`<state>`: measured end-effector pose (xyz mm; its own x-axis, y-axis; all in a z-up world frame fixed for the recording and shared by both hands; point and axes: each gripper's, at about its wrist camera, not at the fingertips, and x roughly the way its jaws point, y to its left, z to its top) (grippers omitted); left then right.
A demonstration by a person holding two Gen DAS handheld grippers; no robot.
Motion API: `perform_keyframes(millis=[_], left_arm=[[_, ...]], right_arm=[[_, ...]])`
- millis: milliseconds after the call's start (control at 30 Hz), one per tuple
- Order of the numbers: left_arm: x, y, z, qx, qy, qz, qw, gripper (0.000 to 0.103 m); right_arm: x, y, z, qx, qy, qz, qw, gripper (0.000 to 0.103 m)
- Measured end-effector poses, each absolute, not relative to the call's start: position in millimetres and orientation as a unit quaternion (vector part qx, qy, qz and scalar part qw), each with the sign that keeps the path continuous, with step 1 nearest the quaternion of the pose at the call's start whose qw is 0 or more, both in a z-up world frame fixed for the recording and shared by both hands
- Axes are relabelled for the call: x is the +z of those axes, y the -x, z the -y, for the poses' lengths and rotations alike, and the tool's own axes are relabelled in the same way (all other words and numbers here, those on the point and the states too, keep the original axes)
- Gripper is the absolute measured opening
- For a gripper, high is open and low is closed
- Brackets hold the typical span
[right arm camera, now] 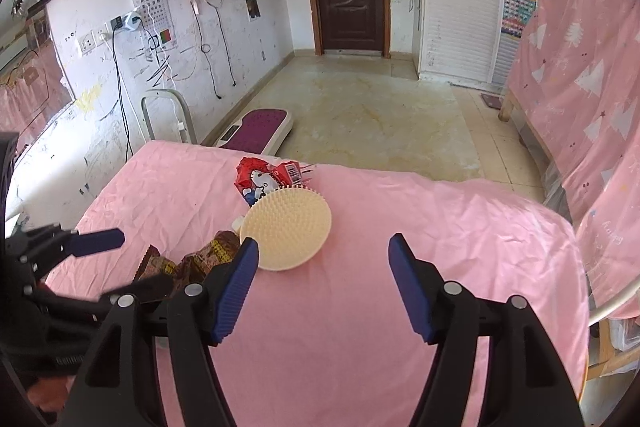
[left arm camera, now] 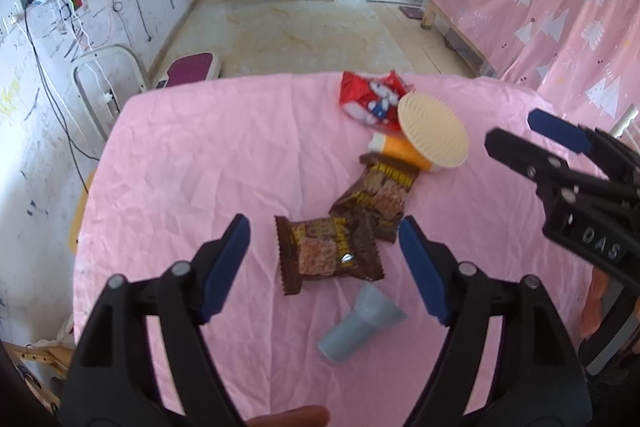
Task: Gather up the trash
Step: 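Move both open tools back over the remaining items on the bed, then grasp the brown snack packet with the left tool while the right tool grasps the cream round brush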
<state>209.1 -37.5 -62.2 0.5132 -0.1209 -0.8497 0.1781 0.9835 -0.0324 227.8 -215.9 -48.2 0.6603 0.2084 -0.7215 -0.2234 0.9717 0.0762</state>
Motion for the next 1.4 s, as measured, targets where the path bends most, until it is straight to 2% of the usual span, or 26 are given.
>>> perform_keyframes(millis=[167,300,367,433,500,567,767,867,933,967,1400], left_arm=[[-72.6,-212.8,33.3,-0.084,-0.030,-0.493,0.865,0.074],[-78.9,-214.8,36.6,-0.085,-0.037,-0.494,0.864,0.074],[-82.9,-216.1,38.2,-0.085,-0.043,-0.495,0.864,0.074],[-85.1,-217.4,40.4,-0.086,-0.046,-0.495,0.864,0.070],[-87.8,-218.6,41.7,-0.090,-0.046,-0.498,0.861,0.058],[-90.1,-220.0,44.3,-0.091,-0.048,-0.500,0.860,0.054],[-90.6,-220.4,46.3,-0.094,-0.052,-0.493,0.863,0.051],[-90.7,-220.3,46.2,-0.098,-0.050,-0.492,0.864,0.049],[-90.8,-219.4,46.4,-0.101,-0.048,-0.491,0.864,0.049],[-90.8,-219.0,47.0,-0.101,-0.047,-0.492,0.864,0.048],[-74.8,-206.4,36.8,-0.088,-0.039,-0.480,0.872,0.047]], right_arm=[[-57.0,-242.4,204.5,0.129,0.010,-0.406,0.904,0.061],[-63.6,-256.3,197.0,0.150,0.004,-0.417,0.897,0.073],[-66.6,-261.5,195.1,0.154,-0.001,-0.422,0.894,0.075],[-71.3,-266.4,192.4,0.155,0.000,-0.427,0.891,0.075],[-76.2,-270.3,190.5,0.155,0.001,-0.432,0.889,0.075],[-80.1,-274.6,189.9,0.156,-0.002,-0.436,0.886,0.075],[-88.7,-280.1,188.0,0.164,-0.007,-0.440,0.883,0.075],[-92.7,-282.2,189.9,0.163,-0.012,-0.443,0.882,0.073],[-94.3,-283.2,191.1,0.165,-0.016,-0.447,0.879,0.059],[-94.8,-282.8,192.2,0.167,-0.018,-0.448,0.878,0.057],[-77.5,-270.3,204.9,0.164,-0.036,-0.427,0.889,0.056]])
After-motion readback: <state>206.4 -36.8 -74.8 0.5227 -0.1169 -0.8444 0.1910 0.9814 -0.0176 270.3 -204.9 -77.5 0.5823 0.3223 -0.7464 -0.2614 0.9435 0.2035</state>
